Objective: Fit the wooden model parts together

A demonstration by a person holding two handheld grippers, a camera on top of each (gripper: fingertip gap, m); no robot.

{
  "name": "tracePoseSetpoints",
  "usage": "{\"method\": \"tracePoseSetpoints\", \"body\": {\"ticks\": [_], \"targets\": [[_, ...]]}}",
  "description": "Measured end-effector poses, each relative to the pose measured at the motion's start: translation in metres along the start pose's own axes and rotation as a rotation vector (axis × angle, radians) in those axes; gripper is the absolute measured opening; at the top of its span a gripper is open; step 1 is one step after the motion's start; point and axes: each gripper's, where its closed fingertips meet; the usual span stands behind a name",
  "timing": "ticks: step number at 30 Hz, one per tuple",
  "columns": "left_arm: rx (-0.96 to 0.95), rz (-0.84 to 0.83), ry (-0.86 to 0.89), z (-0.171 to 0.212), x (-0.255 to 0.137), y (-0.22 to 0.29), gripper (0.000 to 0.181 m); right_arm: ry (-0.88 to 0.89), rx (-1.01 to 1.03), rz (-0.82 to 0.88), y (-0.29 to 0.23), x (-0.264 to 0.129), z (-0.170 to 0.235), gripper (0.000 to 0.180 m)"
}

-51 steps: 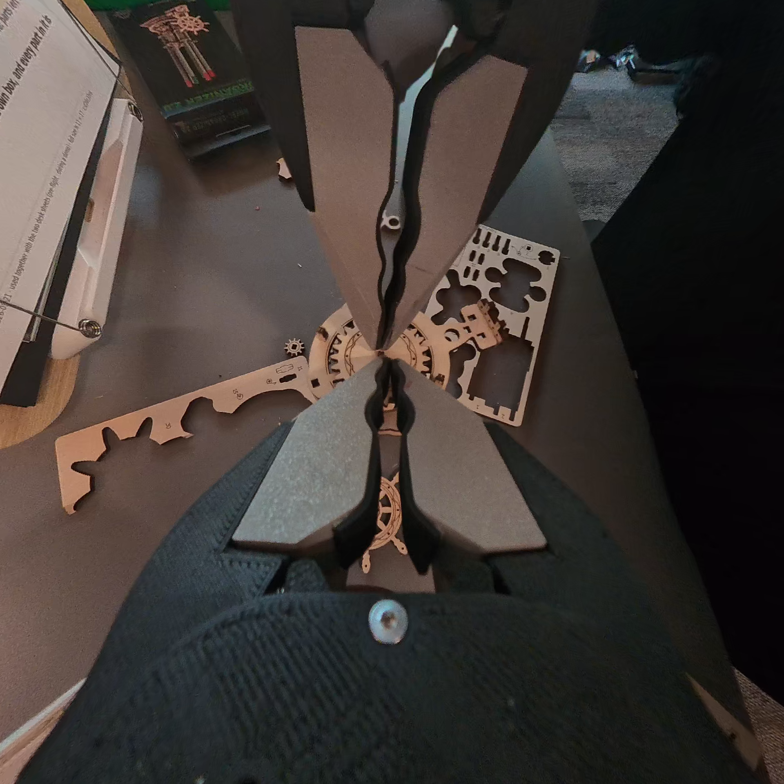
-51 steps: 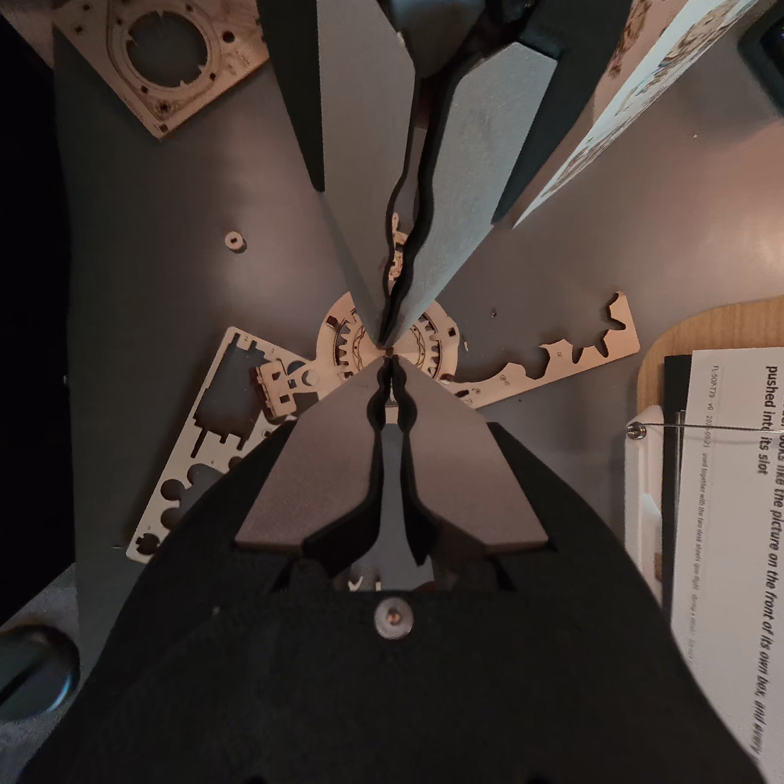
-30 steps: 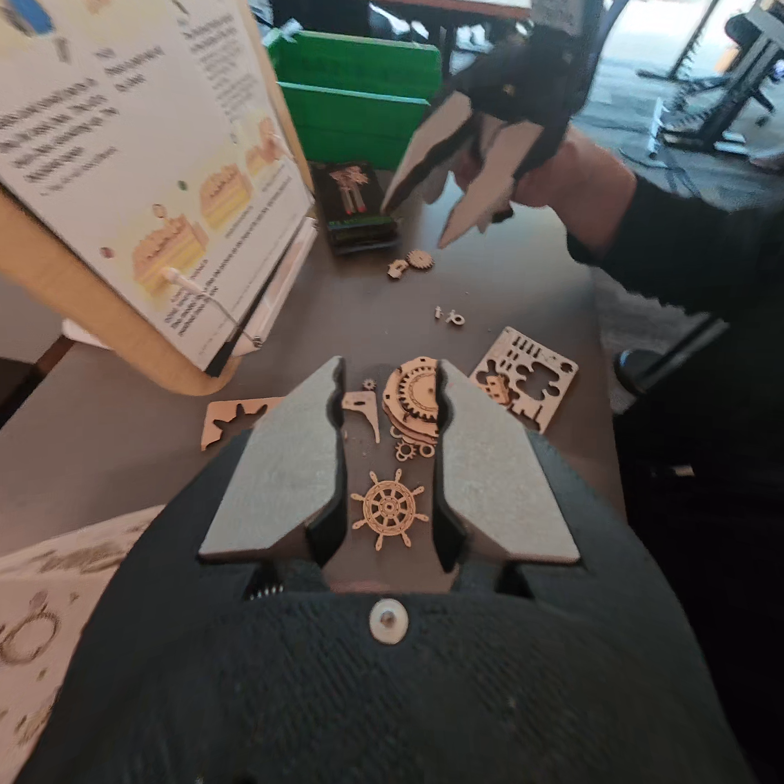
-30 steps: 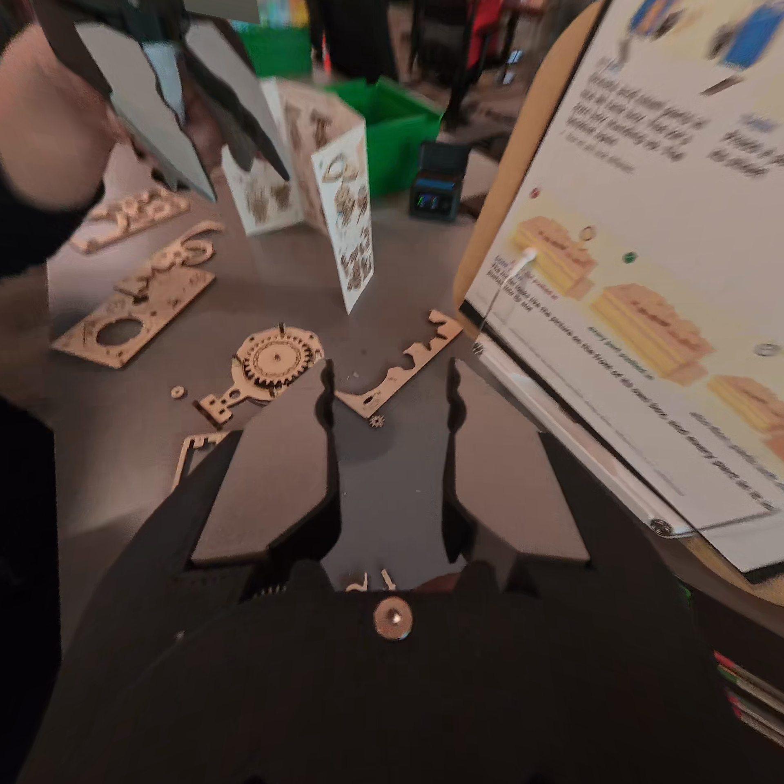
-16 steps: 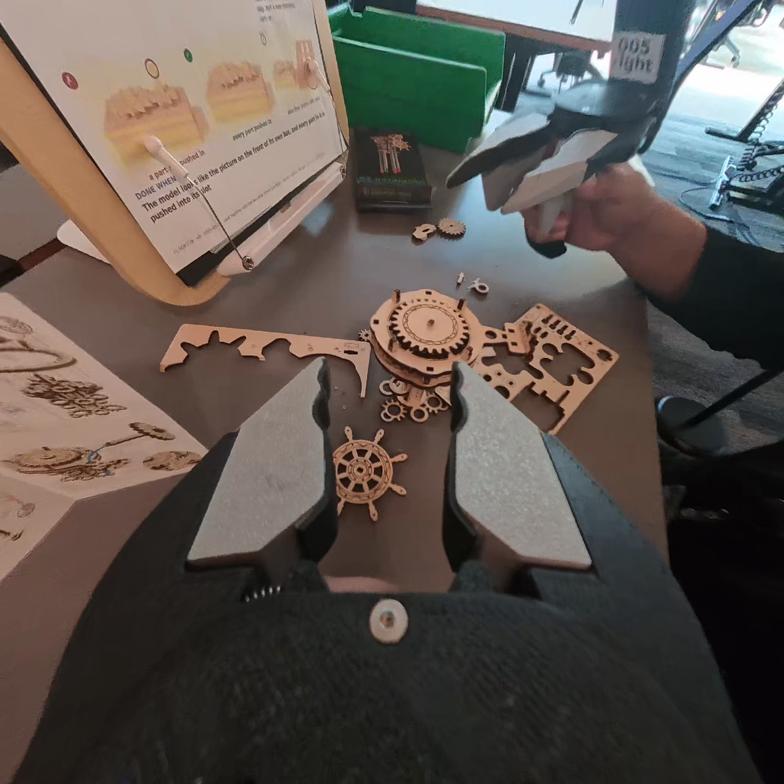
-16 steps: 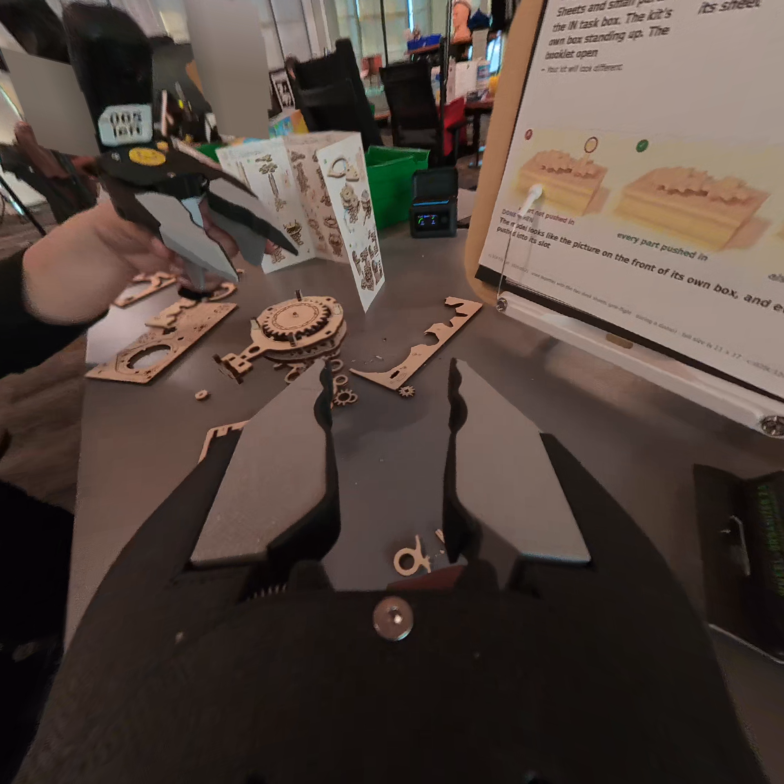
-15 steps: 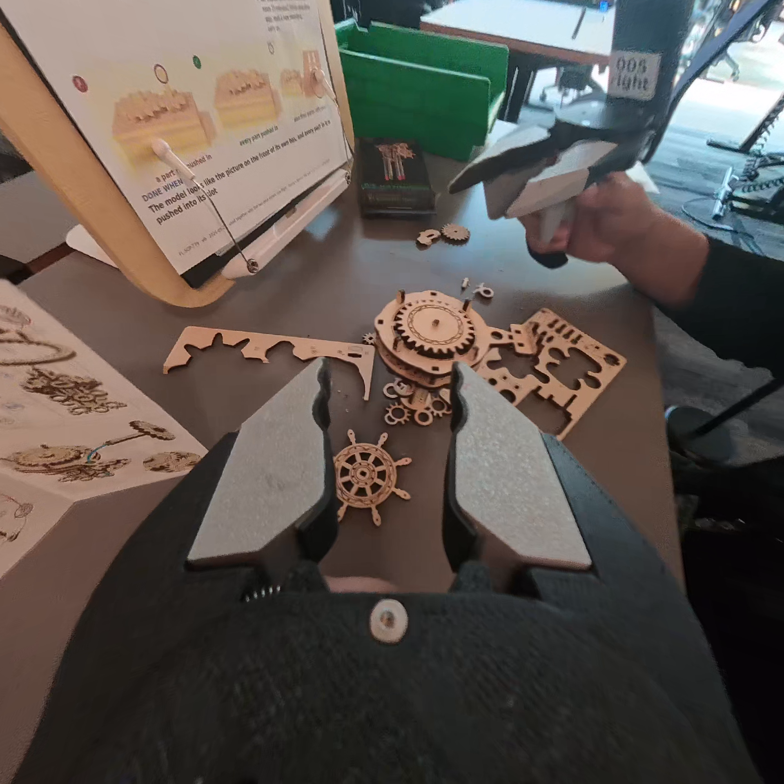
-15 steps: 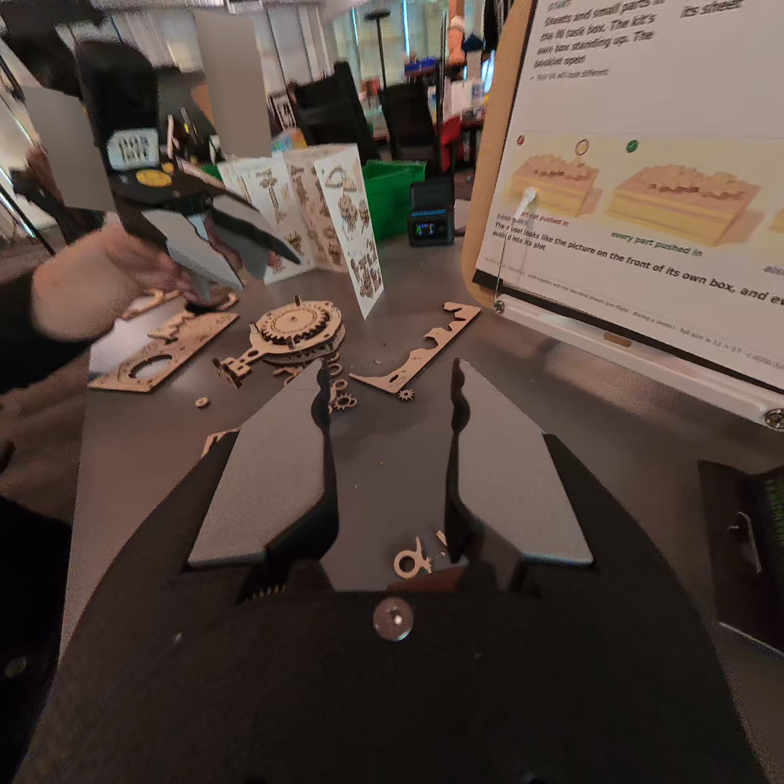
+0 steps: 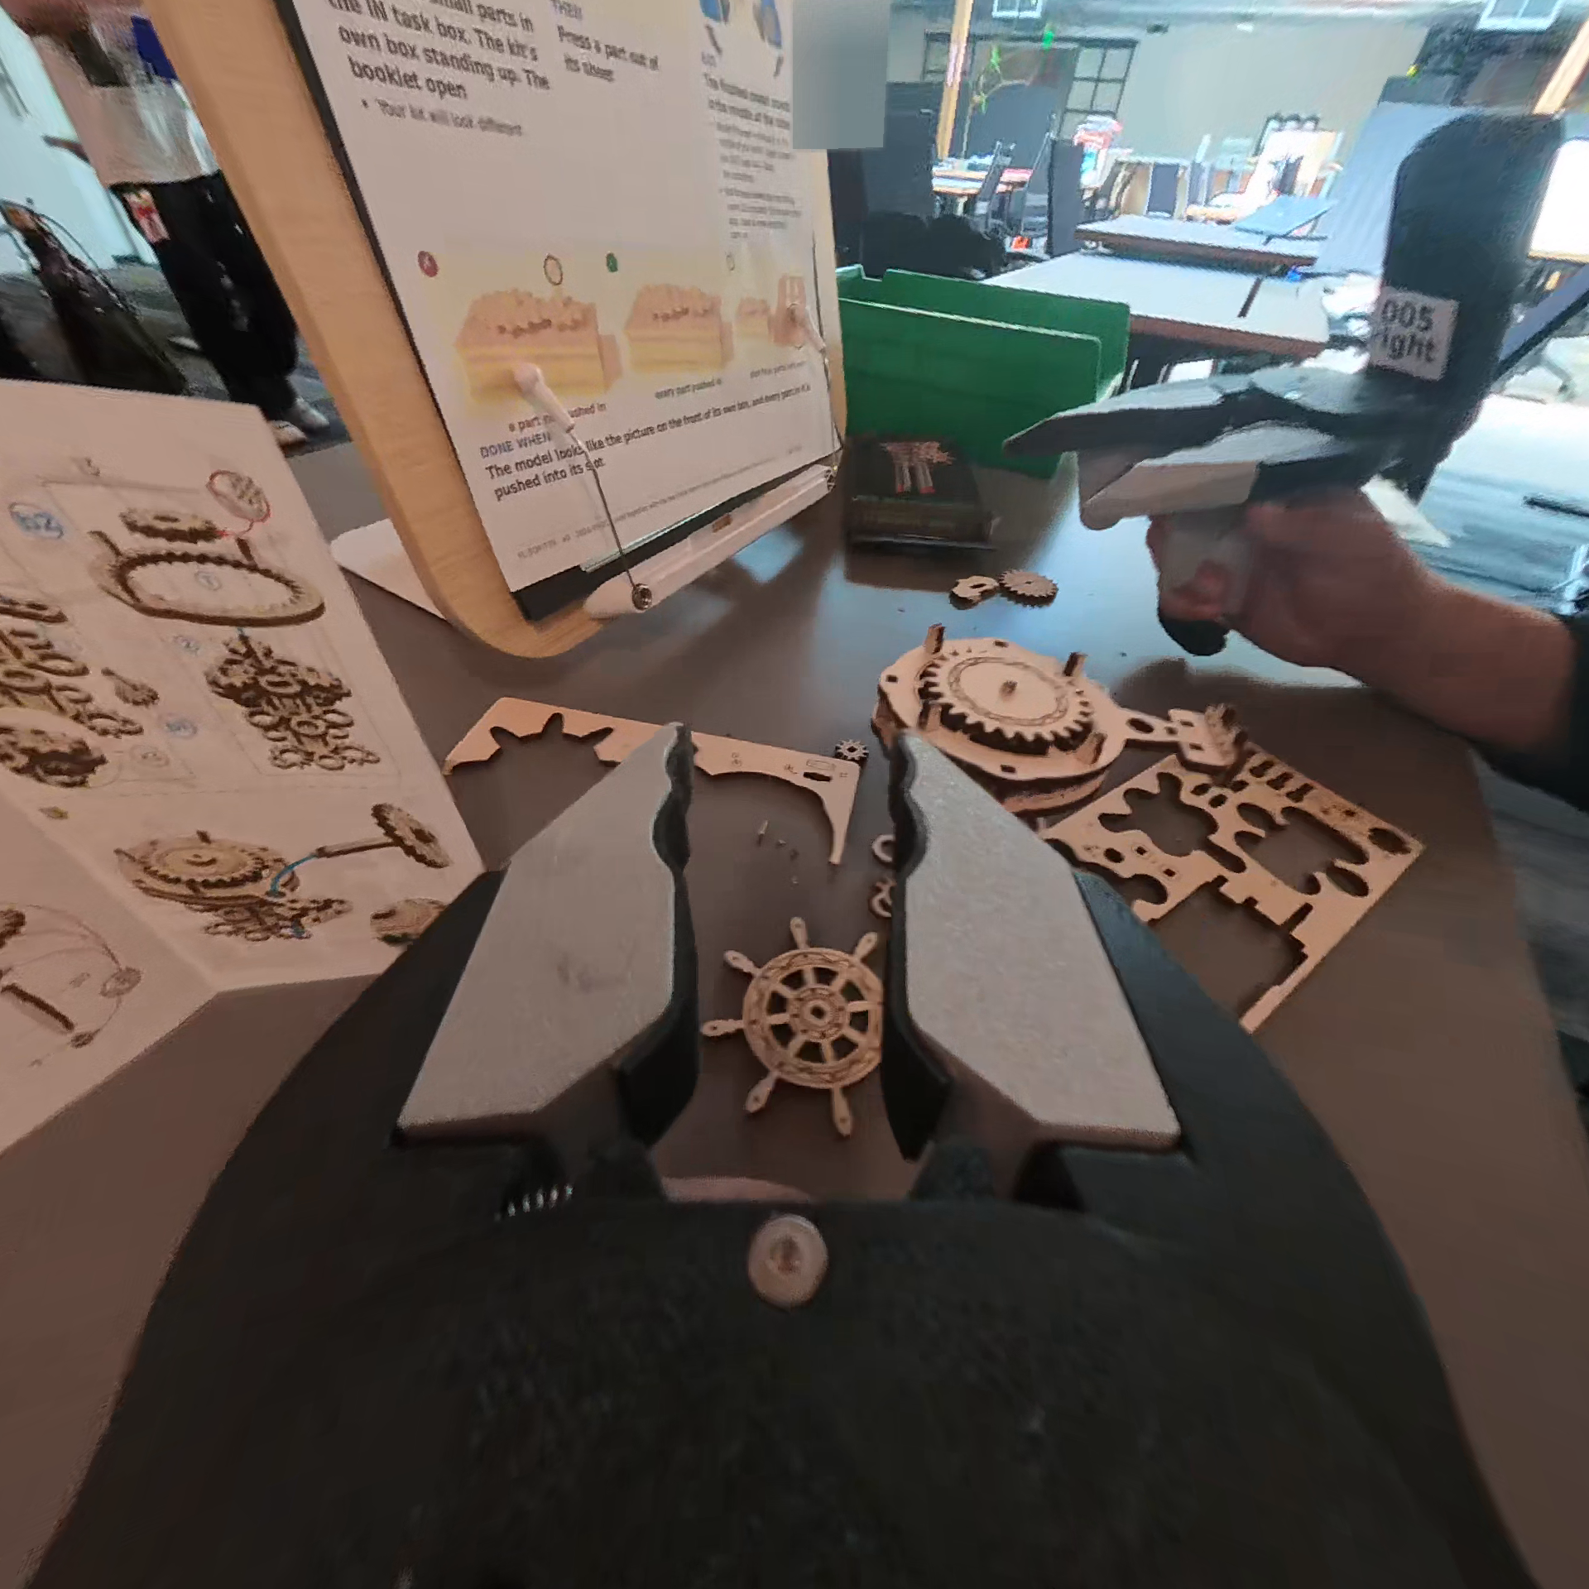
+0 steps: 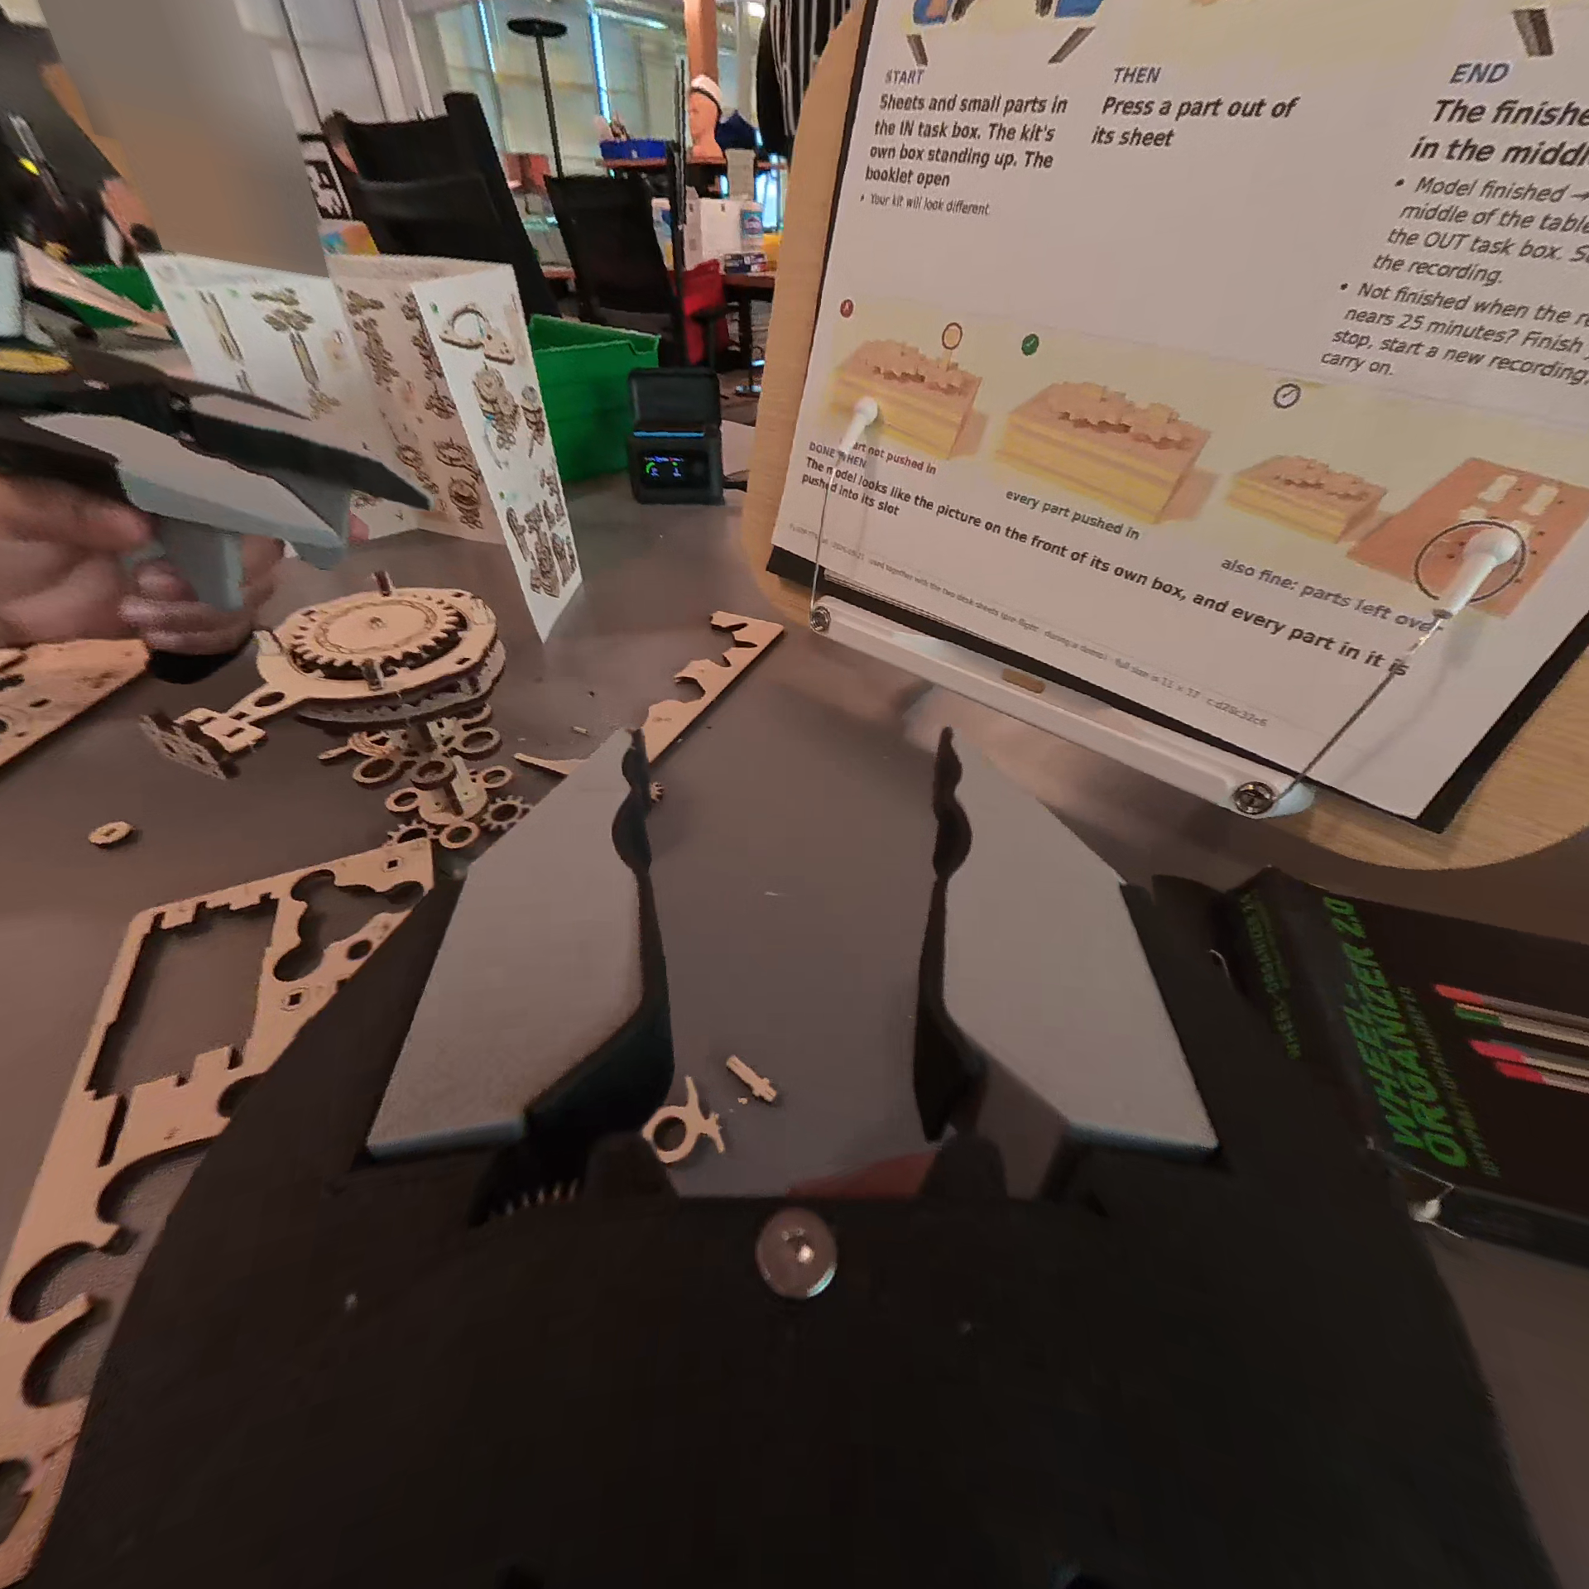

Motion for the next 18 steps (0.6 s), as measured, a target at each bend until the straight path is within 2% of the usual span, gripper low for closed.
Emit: {"method": "tracePoseSetpoints", "body": {"ticks": [2,7,10,15,18], "targets": [[-0.012,0.041,0.032,-0.004,0.000,0.009,0.043,-0.010,-0.032,0.026,0.001,0.002,0.001,0.062],[0.061,-0.012,0.035,-0.006,0.001,0.018,0.044,-0.033,-0.107,0.046,-0.004,0.007,0.004,0.059],[0.112,0.019,0.063,-0.009,0.000,0.033,0.046,-0.042,-0.154,0.058,-0.007,0.010,0.005,0.058],[0.389,0.042,0.323,-0.035,-0.021,0.078,0.043,-0.059,-0.203,0.085,-0.004,0.013,0.008,0.056],[0.463,-0.025,0.271,-0.027,-0.012,0.079,0.047,-0.048,-0.199,0.088,-0.003,0.012,0.007,0.056]]}}
Point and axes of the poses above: each gripper's, where its closed fingertips meet, x out along the fingers, z out of its underside, y = z × x across the jaws, and after that the axes turned 9 degrees about -y, right-handed
